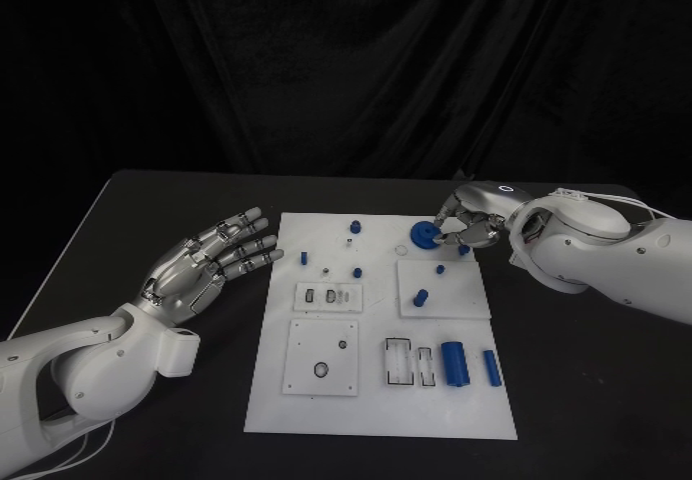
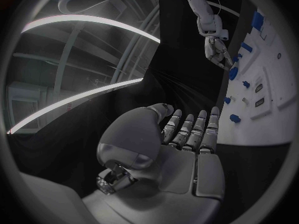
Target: Assemble the parts on the task board
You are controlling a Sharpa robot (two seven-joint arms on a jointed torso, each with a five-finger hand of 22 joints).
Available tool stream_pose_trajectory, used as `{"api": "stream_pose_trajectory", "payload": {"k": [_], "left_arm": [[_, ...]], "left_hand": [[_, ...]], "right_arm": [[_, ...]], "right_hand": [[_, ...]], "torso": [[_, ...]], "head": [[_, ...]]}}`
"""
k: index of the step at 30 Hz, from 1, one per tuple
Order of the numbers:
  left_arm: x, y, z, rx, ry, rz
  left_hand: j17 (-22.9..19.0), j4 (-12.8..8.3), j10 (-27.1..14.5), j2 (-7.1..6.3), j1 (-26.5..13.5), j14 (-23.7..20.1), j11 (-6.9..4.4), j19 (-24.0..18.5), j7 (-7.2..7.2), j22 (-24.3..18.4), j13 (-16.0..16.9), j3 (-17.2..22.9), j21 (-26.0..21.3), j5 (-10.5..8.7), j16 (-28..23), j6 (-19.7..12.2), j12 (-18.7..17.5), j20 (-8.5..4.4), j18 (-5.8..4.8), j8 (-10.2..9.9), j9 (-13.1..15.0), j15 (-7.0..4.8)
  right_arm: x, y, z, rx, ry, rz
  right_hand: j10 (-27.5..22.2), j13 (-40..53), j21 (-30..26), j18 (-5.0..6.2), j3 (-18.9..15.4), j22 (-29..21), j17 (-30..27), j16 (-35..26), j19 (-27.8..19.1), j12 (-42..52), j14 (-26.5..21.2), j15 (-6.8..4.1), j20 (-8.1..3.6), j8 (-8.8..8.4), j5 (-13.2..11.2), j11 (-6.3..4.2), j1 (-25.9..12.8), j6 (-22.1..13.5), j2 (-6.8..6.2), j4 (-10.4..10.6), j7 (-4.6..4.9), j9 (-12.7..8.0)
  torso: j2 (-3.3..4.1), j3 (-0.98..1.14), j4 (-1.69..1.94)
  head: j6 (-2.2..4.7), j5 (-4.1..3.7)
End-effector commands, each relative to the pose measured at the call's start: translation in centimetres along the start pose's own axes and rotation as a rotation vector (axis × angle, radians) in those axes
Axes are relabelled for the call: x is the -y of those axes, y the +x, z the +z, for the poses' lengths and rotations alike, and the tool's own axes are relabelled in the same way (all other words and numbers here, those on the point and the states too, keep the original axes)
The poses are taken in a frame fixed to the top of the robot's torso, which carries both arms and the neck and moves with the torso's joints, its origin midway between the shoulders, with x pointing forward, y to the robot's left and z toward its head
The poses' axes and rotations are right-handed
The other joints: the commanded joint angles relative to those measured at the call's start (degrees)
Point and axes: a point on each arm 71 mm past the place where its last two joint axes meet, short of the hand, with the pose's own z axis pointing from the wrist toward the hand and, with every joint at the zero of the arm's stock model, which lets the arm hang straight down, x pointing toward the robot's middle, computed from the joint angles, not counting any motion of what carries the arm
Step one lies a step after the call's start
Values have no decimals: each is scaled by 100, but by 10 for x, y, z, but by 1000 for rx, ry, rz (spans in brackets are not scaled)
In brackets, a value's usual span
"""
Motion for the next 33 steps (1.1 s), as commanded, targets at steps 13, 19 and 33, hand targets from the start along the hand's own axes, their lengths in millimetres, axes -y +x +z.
{"api": "stream_pose_trajectory", "payload": {"k": [13, 19, 33], "left_arm": [[8, 0, 1, -10, 111, -11], [8, -1, 1, -10, 109, -10], [7, -1, 1, -13, 105, -13]], "left_hand": [[3, -1, 0, 6, -73, 23, 24, -20, 41, -4, -1, 44, -23, 21, 42, 14, 3, 3, -99, 30, 2, 32], [4, -1, 6, 7, -79, 29, 32, -14, 48, -3, 1, 55, -19, 22, 55, 26, 14, 4, -104, 34, 4, 37], [4, -1, 8, 6, -84, 30, 39, -14, 54, -3, 1, 66, -19, 21, 62, 30, 19, 4, -108, 36, 5, 41]], "right_arm": [[2, 2, 3, 28, 60, -18], [0, 1, 3, 58, 60, -11], [-6, 5, 11, 36, 50, -18]], "right_hand": [[626, 1505, 37, -104, -98, 1428, 1505, 14, 525, 15, 626, -217, -188, -77, 118, -240, -64, -1040, 123, -80, -158, -349], [626, 1505, 39, -106, -119, 1433, 1505, 14, 529, 15, 626, -219, -197, 8, 221, -235, -159, -916, 179, -30, -145, -324], [626, 1505, 32, -102, -162, 1422, 1505, 14, 521, 15, 626, -195, -179, 139, 238, -204, -282, -649, 206, 20, -106, -231]], "torso": [[14, -2, 2], [7, -8, 0], [13, 2, -11]], "head": [[-40, -2], [-61, 12], [-79, 8]]}}
